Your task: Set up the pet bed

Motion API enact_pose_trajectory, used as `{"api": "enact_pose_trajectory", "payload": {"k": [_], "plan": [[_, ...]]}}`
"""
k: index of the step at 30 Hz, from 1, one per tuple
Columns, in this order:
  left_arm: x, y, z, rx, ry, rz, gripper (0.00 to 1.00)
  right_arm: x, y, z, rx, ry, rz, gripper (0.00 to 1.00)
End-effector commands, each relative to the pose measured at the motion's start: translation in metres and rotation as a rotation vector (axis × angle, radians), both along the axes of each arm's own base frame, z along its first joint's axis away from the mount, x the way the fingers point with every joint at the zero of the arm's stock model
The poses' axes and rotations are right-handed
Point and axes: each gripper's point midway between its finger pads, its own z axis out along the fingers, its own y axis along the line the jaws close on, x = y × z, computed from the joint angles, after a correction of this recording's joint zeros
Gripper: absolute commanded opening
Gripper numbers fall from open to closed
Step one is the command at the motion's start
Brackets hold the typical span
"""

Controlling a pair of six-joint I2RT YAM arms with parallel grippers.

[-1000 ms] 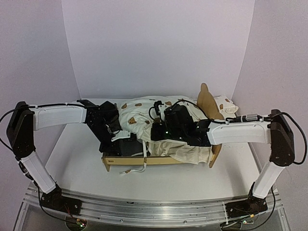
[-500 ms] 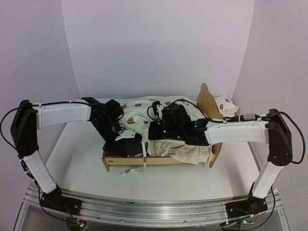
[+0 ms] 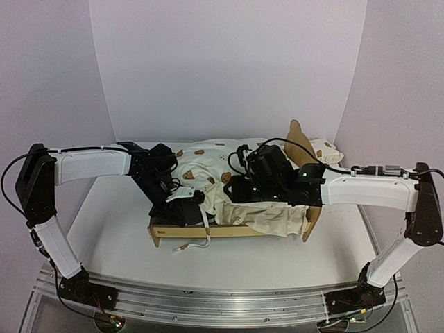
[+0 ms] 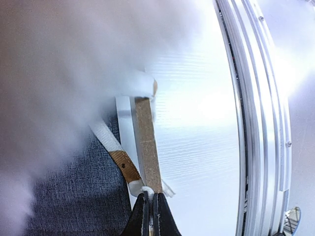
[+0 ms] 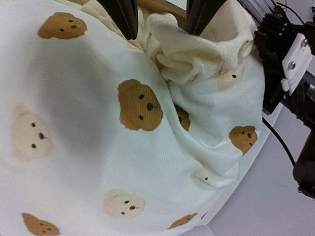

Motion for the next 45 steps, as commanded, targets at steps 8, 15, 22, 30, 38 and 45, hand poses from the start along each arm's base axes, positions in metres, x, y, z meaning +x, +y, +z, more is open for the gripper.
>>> {"api": "enact_pose_trajectory", "payload": {"k": [8,15,22,30,38,45], "plan": [[0.043,0.013,0.004,0.01,0.016,0.153,0.0,-0.004,-0.019,0.008,-0.045,-0.017,-0.024,0.35],[0.064,0.007,0.05,-0.065,-0.09,0.262,0.0,-0.012,-0.007,0.004,-0.038,0.004,0.014,0.35],[0.051,0.024,0.018,0.018,-0.099,0.226,0.0,-0.018,0.009,-0.003,-0.04,0.027,0.052,0.37],[0.02,0.024,-0.036,0.139,-0.053,0.127,0.0,-0.022,0.024,-0.018,-0.028,0.088,0.06,0.38],[0.015,0.023,-0.026,0.129,-0.024,0.046,0.33,-0.039,0.036,-0.027,-0.031,0.119,0.135,0.4],[0.001,0.037,0.03,0.04,0.023,-0.062,0.65,-0.059,0.043,-0.02,-0.025,0.09,0.312,0.44]]}}
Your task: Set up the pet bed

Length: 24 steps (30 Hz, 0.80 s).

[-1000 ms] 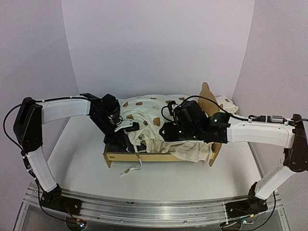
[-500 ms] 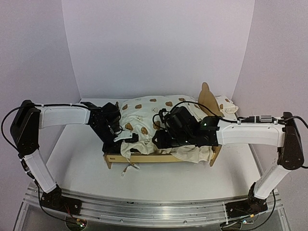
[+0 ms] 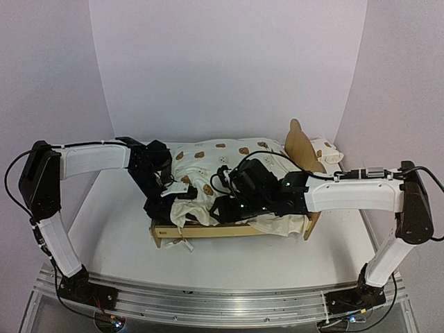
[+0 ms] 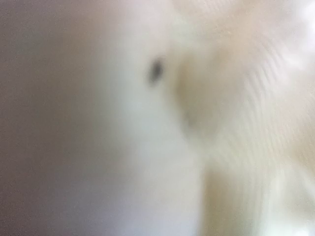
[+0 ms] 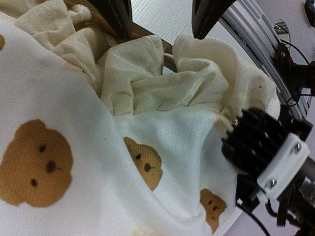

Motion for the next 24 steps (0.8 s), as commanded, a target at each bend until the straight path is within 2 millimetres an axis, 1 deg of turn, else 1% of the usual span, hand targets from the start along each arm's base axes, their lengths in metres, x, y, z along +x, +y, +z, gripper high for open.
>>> {"api": "enact_pose_trajectory", "payload": {"k": [1,3,5,6,9,12,14,15,18,20,22,24], "plan": [[-0.031,0.013,0.036,-0.043,0.055,-0.123,0.67,-0.018,0.012,0.022,0.063,-0.027,0.159,0.44],[-0.034,0.016,0.04,-0.051,0.036,-0.136,0.69,-0.028,0.016,0.024,0.09,-0.024,0.231,0.45],[-0.034,0.017,0.043,-0.053,0.019,-0.134,0.68,-0.033,0.018,0.025,0.112,-0.03,0.267,0.44],[-0.033,0.016,0.045,-0.055,0.017,-0.123,0.66,-0.036,0.019,0.026,0.121,-0.036,0.282,0.43],[-0.03,0.012,0.054,-0.067,0.027,-0.085,0.56,-0.039,0.021,0.027,0.153,-0.044,0.306,0.36],[-0.03,0.007,0.061,-0.072,0.018,-0.074,0.51,-0.044,0.02,0.019,0.159,-0.044,0.328,0.34],[-0.031,0.004,0.064,-0.062,-0.033,-0.087,0.51,-0.045,0.016,0.007,0.133,-0.046,0.318,0.34],[-0.032,0.001,0.066,-0.061,-0.06,-0.092,0.53,-0.044,0.013,0.0,0.115,-0.046,0.303,0.34],[-0.038,-0.02,0.084,-0.1,-0.136,-0.107,0.6,-0.032,0.007,-0.012,0.078,-0.053,0.224,0.34],[-0.036,-0.034,0.095,-0.139,-0.161,-0.08,0.64,-0.019,0.014,-0.014,0.07,-0.071,0.175,0.34],[-0.028,-0.042,0.097,-0.153,-0.171,-0.037,0.65,-0.007,0.024,-0.013,0.069,-0.088,0.146,0.33],[-0.021,-0.043,0.09,-0.138,-0.175,-0.006,0.66,0.006,0.033,-0.014,0.062,-0.107,0.104,0.27]]}}
